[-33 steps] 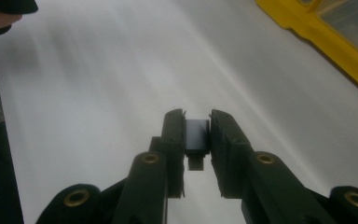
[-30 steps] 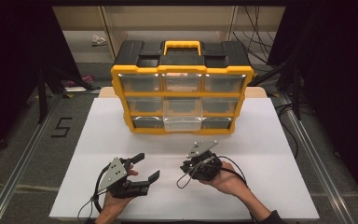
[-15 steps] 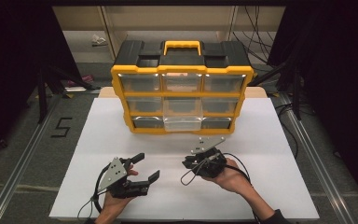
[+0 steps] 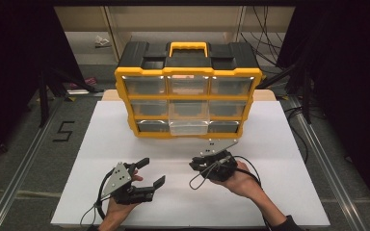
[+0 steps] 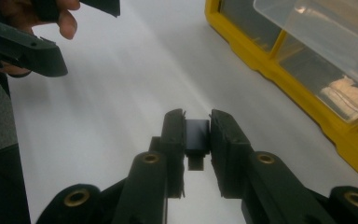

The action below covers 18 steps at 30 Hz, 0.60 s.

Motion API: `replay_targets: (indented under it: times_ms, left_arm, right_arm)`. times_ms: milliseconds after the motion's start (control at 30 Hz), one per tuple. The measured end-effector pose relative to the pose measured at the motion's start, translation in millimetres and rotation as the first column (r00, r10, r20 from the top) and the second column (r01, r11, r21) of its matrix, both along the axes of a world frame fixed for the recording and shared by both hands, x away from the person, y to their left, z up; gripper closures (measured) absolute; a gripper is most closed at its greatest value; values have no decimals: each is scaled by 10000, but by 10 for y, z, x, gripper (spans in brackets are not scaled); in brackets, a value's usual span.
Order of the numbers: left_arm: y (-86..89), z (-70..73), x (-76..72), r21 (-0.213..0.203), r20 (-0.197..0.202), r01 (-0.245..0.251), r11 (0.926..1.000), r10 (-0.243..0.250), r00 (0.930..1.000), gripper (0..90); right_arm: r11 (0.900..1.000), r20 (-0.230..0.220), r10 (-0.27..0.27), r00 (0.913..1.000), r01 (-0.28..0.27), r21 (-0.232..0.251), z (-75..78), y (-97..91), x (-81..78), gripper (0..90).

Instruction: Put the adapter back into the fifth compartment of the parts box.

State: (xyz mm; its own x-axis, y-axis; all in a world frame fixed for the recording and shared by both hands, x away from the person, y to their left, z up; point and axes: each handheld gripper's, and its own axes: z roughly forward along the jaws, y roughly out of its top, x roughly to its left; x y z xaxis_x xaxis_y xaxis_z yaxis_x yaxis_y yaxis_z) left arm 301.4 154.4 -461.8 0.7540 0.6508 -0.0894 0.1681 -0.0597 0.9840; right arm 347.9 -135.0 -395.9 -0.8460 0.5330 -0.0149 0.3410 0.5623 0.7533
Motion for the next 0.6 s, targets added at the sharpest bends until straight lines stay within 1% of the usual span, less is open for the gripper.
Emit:
replay_targets:
  times_ms: [100,300,467,600]
  left_arm:
    - [1,0,1,-1,-7,-6,10000,6,10000,186]
    - [0,-1,2,2,-4,-9,10000,9,10000,186]
    - [1,-1,2,-3,-10,-13,10000,13,10000,186]
    - [-1,-2,2,6,-10,-5,10000,5,10000,186]
  right_arm:
    - [10000,46,-15,10000,14,71,32,-7,6,762]
    - [9996,306,-33,9995,24,287,98,-8,26,762]
    - [9991,439,-61,9990,42,425,143,3,46,762]
    - [9986,477,-95,9988,71,515,171,7,55,762]
